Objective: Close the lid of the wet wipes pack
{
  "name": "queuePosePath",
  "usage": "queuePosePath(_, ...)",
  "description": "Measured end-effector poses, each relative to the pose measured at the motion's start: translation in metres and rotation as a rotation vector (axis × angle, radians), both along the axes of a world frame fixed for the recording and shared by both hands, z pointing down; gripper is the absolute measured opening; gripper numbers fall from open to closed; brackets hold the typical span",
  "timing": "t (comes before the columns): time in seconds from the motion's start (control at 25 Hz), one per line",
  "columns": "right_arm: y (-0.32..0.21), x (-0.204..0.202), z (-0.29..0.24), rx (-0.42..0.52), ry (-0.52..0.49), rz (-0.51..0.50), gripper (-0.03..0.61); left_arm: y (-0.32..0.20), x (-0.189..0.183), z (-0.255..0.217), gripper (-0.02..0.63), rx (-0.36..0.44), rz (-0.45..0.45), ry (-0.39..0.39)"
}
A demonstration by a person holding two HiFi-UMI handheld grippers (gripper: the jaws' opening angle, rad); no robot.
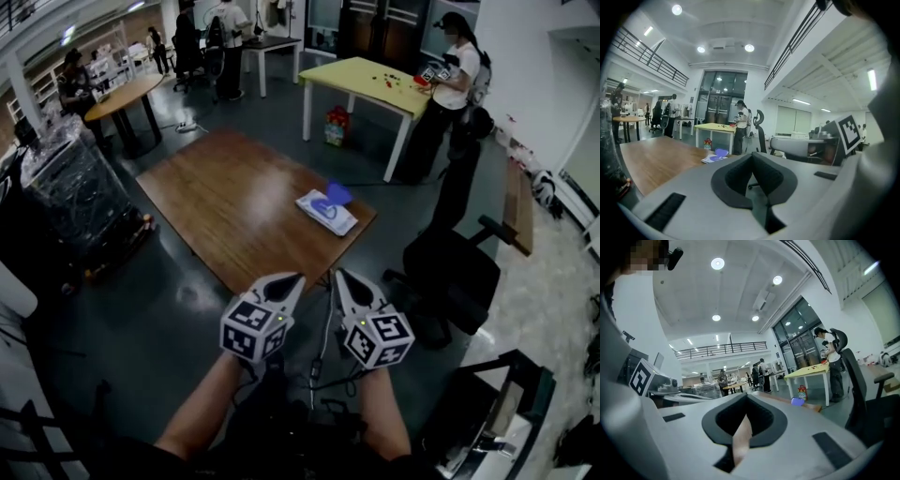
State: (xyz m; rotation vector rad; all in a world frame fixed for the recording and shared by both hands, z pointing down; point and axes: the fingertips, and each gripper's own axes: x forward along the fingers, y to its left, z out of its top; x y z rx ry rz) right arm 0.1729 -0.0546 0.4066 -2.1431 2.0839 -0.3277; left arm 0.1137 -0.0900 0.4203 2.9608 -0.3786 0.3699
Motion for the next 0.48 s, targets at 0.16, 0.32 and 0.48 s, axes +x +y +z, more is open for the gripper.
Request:
queuePosePath(0.16, -0.029, 0.035, 0.01, -0.021, 0.005, 0.049, 0.011, -0.033, 0.035, 0.013, 0.006, -0.003, 0.038, -0.003)
queuePosePath(0.32, -0.064, 0.068, 0.014, -0.051, 0.02, 0.093, 0.009, -0.075, 0.073, 0.02, 0.007, -0.022, 0.078, 0.009)
queuePosePath(0.48, -0.092, 0.078, 0.012, -0.08, 0.018, 0.135, 0.009, -0.105, 0.086, 0.019, 0.007, -0.055, 0.112, 0.015)
